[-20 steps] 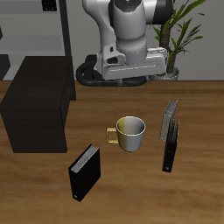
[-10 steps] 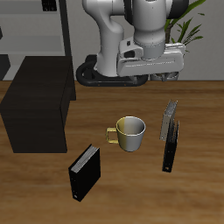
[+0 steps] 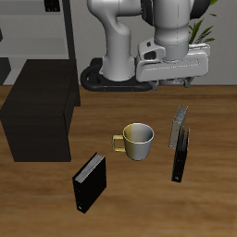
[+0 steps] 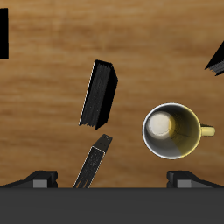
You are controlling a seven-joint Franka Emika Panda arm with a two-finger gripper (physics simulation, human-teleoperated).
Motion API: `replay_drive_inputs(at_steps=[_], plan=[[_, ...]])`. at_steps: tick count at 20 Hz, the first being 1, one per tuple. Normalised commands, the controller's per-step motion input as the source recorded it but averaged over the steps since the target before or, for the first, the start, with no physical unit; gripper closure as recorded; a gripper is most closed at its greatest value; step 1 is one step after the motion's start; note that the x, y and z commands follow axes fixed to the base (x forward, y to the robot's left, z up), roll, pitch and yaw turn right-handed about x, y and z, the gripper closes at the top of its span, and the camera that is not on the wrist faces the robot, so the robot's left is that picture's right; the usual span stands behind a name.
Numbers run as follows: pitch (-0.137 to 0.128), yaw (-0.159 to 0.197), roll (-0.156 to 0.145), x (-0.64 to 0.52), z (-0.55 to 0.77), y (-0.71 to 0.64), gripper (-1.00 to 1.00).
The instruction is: Place the left black book upright on top of the shelf
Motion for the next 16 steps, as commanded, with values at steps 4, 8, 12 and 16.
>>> replay_drive_inputs(at_steps=[4,8,12,16], plan=[[-0.021,-0.024,-0.027,0.36,-0.09,0.17,-1.0],[-0.019,-0.03,-0.018,0.2,-0.1,0.11,-1.0],[-0.008,0.023,0.005,0.24,-0.27,0.28,-1.0],[-0.041,0.013,0.009,0.14,-0.24,0.23,-1.0]])
